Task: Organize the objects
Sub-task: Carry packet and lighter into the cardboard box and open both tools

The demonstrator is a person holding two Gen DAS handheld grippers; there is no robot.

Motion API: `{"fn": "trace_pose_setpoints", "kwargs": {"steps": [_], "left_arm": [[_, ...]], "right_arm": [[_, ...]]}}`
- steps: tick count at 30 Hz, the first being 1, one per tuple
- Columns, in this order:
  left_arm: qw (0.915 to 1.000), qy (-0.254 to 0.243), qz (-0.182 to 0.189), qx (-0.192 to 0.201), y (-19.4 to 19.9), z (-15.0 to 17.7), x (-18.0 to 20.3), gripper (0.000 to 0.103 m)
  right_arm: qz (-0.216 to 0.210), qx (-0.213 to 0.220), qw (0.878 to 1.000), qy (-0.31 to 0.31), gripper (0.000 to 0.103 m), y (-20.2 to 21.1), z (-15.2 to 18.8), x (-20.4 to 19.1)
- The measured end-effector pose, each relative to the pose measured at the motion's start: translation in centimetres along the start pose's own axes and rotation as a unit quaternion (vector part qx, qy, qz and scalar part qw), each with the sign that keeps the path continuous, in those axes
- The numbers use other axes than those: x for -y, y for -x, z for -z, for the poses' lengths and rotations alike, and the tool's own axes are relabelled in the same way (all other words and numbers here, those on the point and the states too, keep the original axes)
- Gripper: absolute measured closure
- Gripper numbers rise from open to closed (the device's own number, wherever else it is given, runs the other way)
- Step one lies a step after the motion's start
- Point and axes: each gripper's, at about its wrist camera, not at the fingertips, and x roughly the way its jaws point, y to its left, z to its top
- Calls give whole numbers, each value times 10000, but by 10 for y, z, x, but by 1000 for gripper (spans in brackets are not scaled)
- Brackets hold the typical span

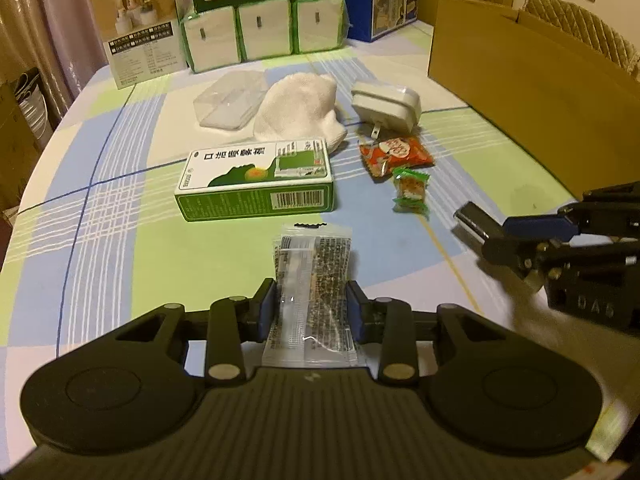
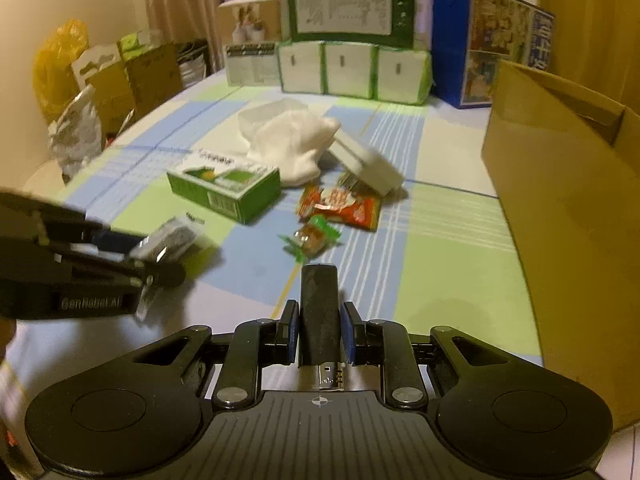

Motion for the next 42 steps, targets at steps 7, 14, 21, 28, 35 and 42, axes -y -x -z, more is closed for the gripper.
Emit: {"fn": "trace_pose_setpoints", "kwargs": {"steps": [7, 14, 21, 28, 35, 42], "left_arm": [[9994, 278, 5, 214, 45, -8, 21, 72], [9973, 633, -26, 367, 93, -17, 53, 72], [9970, 523, 183, 535, 128, -20, 97, 72], [9964, 305, 495, 614, 146, -31, 143, 72], [9936, 149, 866, 704, 152, -50, 185, 72], [9918, -2, 1054, 723, 152, -65, 215, 72]], "right_arm": [[-4, 384, 9986, -352, 84, 55, -21, 11], [130, 634, 9959, -630, 84, 116, -20, 24], [336, 769, 9939, -719, 84, 171, -8, 41], [733, 904, 9896, -848, 84, 220, -1, 73], [1120, 946, 9843, -982, 84, 244, 7, 109], [1251, 904, 9834, -954, 84, 254, 13, 134]]}}
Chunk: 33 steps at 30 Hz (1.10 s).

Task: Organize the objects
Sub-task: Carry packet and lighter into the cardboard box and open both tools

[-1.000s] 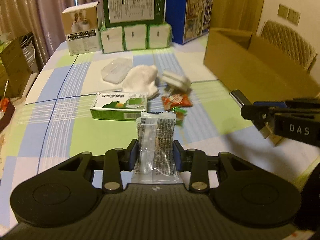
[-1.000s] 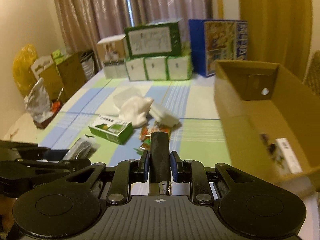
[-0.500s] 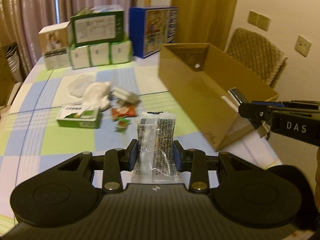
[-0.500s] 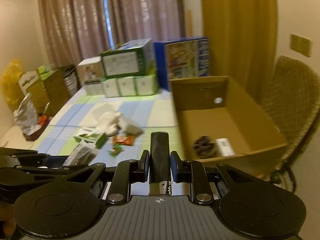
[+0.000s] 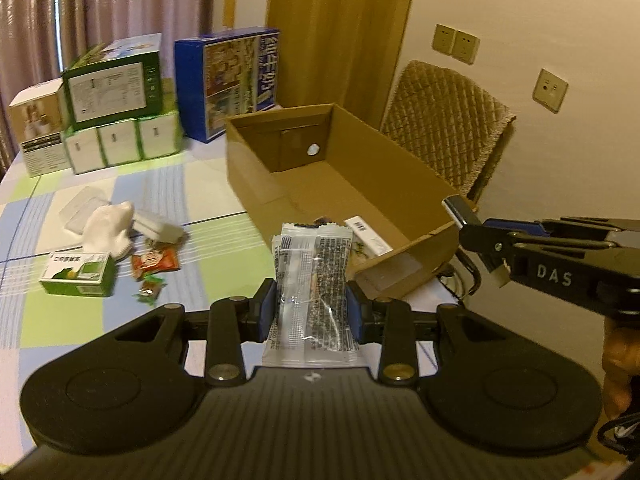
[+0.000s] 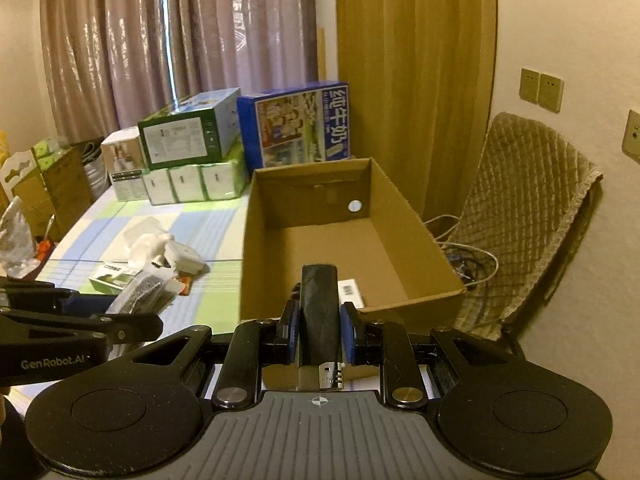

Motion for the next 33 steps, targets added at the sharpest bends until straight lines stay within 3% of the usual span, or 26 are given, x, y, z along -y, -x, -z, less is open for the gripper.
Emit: {"fn": "trace_pose_setpoints", "kwargs": {"steps": [19, 33], "left_arm": [[9997, -185, 141, 1, -33, -40, 30, 72], [9996, -267, 99, -90, -94, -83, 39, 72]], "right_arm": [[-18, 60, 10000, 52, 84, -28, -32, 43], [-123, -34, 9999, -69, 84, -80, -68, 72]]}}
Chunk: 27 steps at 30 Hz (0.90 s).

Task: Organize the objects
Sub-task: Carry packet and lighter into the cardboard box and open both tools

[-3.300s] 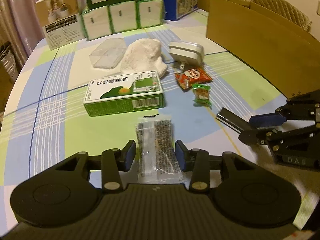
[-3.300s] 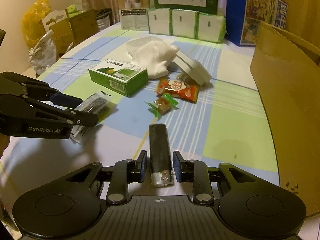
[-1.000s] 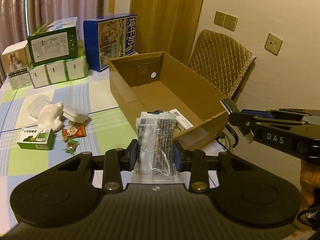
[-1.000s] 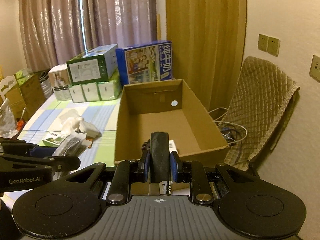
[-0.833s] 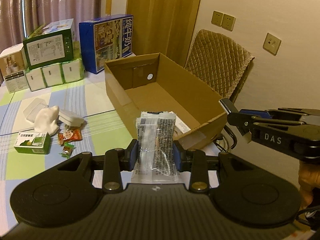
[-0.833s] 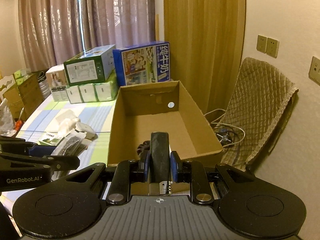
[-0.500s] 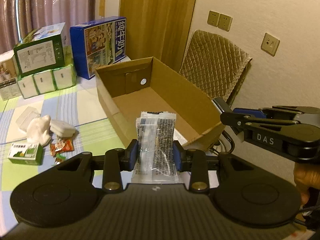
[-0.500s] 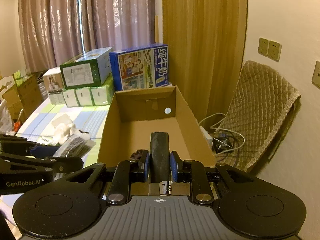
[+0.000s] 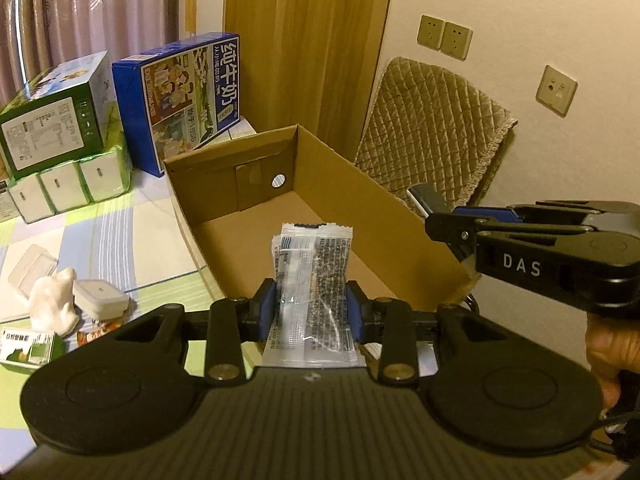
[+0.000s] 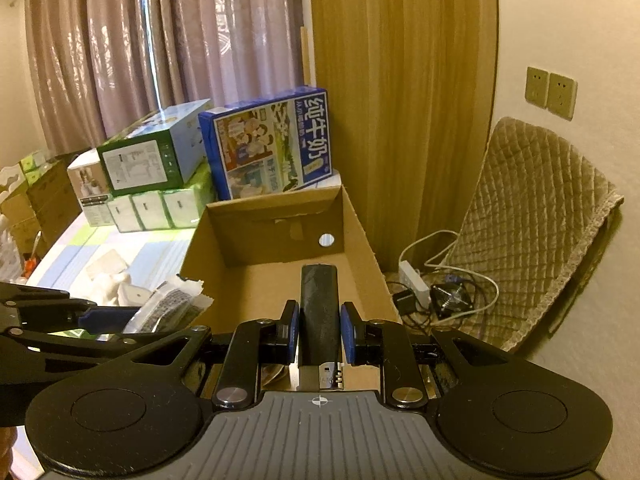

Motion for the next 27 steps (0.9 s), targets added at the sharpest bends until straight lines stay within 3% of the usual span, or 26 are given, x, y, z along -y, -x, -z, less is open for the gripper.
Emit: {"fn": "trace_pose_setpoints", "kwargs": {"steps": [8, 27], "left_arm": [[9998, 89, -91, 180, -20, -10, -5, 69], [9962, 720, -407, 277, 17, 13, -48, 65]], "right_arm": [[28, -20, 9999, -107, 84, -15, -7, 11], [-423, -254, 9987, -134, 84, -32, -3, -12]]}}
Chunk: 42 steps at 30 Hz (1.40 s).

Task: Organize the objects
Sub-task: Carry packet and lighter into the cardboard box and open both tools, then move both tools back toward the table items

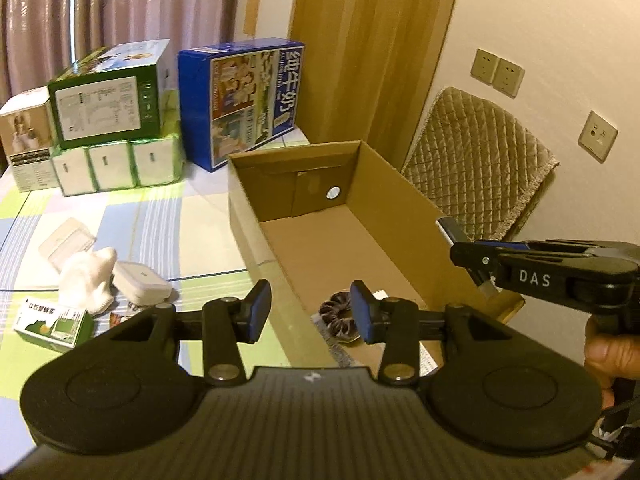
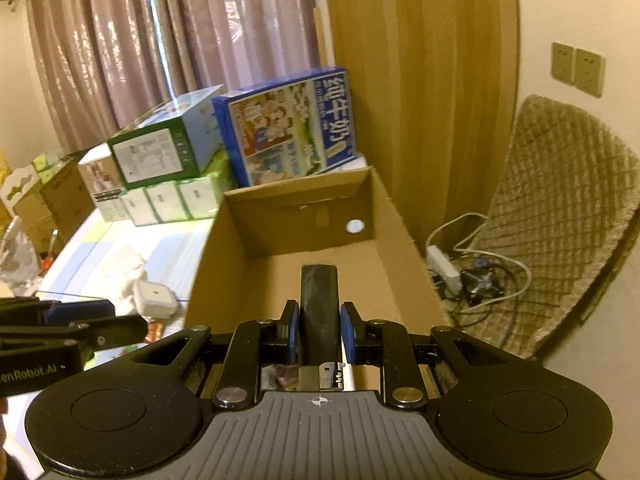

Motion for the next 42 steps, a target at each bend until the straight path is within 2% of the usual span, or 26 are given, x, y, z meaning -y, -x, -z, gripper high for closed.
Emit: {"fn": "trace_pose_setpoints", "kwargs": {"steps": [2, 3, 4, 5, 6, 14, 16, 26, 28, 30, 36, 39, 42], "left_arm": [[10000, 43, -29, 4, 2, 1, -4, 65], [10000, 45, -40, 4, 3, 2, -6, 65], [10000, 45, -56, 6, 4, 3, -7, 64], [10000, 34, -75, -1, 5, 4, -9, 64], [10000, 4, -92, 0, 6, 5, -10, 64], [9999, 46, -132, -52, 19, 20, -22, 61], [9998, 64, -158, -79, 22, 23, -24, 57], [9998, 107, -158, -74, 50, 36, -35, 49], [9997, 99, -190, -65, 56, 38, -38, 39], [9997, 89, -216, -61, 62, 38, -41, 34], [9995, 149, -284, 13, 79, 42, -53, 25], [9993, 129, -334, 65, 89, 44, -60, 17], [9992, 143, -363, 98, 97, 47, -68, 12]], "right_arm": [[-89, 81, 9999, 30, 84, -2, -3, -5], [-111, 149, 9998, 67, 79, -2, -4, -7], [-86, 197, 9997, 109, 73, -2, -4, -9], [-67, 247, 9996, 123, 58, -1, -5, -10], [-80, 308, 9994, 101, 53, 1, -4, -10], [-93, 372, 9993, -41, 49, 21, 7, -10], [-90, 374, 9992, -66, 48, 27, 9, -11], [-77, 319, 9994, -77, 36, 50, 20, -34], [-97, 274, 9996, -35, 30, 53, 22, -42], [-97, 256, 9996, 31, 22, 56, 26, -51], [-125, 191, 9996, 150, 10, 62, 34, -74], [-160, 187, 9995, 189, 4, 64, 37, -84], [-209, 156, 9992, 297, 2, 65, 39, -95]]}}
